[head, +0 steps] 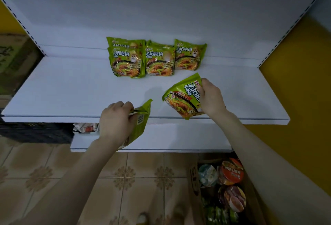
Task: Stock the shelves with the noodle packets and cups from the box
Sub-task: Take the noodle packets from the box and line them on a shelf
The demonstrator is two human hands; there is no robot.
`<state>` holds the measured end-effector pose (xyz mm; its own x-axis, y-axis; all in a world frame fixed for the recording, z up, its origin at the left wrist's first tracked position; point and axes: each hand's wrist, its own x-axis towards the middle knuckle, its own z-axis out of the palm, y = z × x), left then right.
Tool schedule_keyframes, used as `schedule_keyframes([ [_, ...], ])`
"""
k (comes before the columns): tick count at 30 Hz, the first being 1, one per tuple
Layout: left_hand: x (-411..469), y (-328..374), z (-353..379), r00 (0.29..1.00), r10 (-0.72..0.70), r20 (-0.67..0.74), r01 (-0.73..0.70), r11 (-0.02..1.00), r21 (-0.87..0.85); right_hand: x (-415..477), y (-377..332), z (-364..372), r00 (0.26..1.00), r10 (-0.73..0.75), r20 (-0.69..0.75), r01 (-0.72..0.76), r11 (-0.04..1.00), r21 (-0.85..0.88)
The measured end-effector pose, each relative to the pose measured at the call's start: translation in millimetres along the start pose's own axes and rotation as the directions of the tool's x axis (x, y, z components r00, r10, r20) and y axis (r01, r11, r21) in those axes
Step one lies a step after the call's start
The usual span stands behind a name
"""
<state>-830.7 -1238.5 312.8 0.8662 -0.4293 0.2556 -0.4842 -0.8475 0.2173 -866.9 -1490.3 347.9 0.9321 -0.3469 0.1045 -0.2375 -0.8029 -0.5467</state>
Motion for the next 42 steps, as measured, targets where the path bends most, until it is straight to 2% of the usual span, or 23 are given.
schedule_keyframes([
  [6,37,14,5,0.998,-0.016,-0.053,0.015,1.000,-0.011,67,26,-2,0.996,-0.062,-0.061,0.060,0.998,-0.037],
  [11,70,30,18,0.992,-0.052,-0.113,0.052,0.999,-0.002,155,64,23,0.996,-0.084,-0.037,0.074,0.972,-0.222],
  [15,91,41,31,0.986,-0.068,-0.154,0.070,0.997,0.008,209,74,38,0.994,-0.106,0.009,0.103,0.947,-0.305],
  [20,108,48,43,0.981,-0.113,-0.160,0.119,0.992,0.031,263,78,54,0.961,-0.262,0.091,0.276,0.868,-0.413],
  [24,119,47,51,0.975,-0.133,-0.181,0.142,0.989,0.039,296,79,73,0.956,-0.216,0.197,0.289,0.805,-0.518],
  [26,122,46,53,0.972,-0.137,-0.189,0.147,0.988,0.039,306,82,81,0.952,-0.195,0.235,0.291,0.809,-0.511],
  [29,124,46,56,0.972,-0.137,-0.189,0.147,0.988,0.041,311,87,82,0.953,-0.202,0.225,0.273,0.897,-0.348],
  [31,125,45,58,0.972,-0.136,-0.190,0.145,0.989,0.033,309,93,76,0.961,-0.227,0.160,0.264,0.924,-0.276],
  [34,127,45,57,0.970,-0.134,-0.201,0.140,0.990,0.016,302,108,70,0.971,-0.234,0.042,0.233,0.903,-0.361],
  [37,127,47,56,0.971,-0.129,-0.200,0.134,0.991,0.012,293,129,78,0.970,-0.235,0.057,0.239,0.899,-0.368],
  [42,126,49,58,0.977,-0.101,-0.190,0.112,0.993,0.047,297,131,92,0.973,-0.229,-0.012,0.208,0.904,-0.374],
])
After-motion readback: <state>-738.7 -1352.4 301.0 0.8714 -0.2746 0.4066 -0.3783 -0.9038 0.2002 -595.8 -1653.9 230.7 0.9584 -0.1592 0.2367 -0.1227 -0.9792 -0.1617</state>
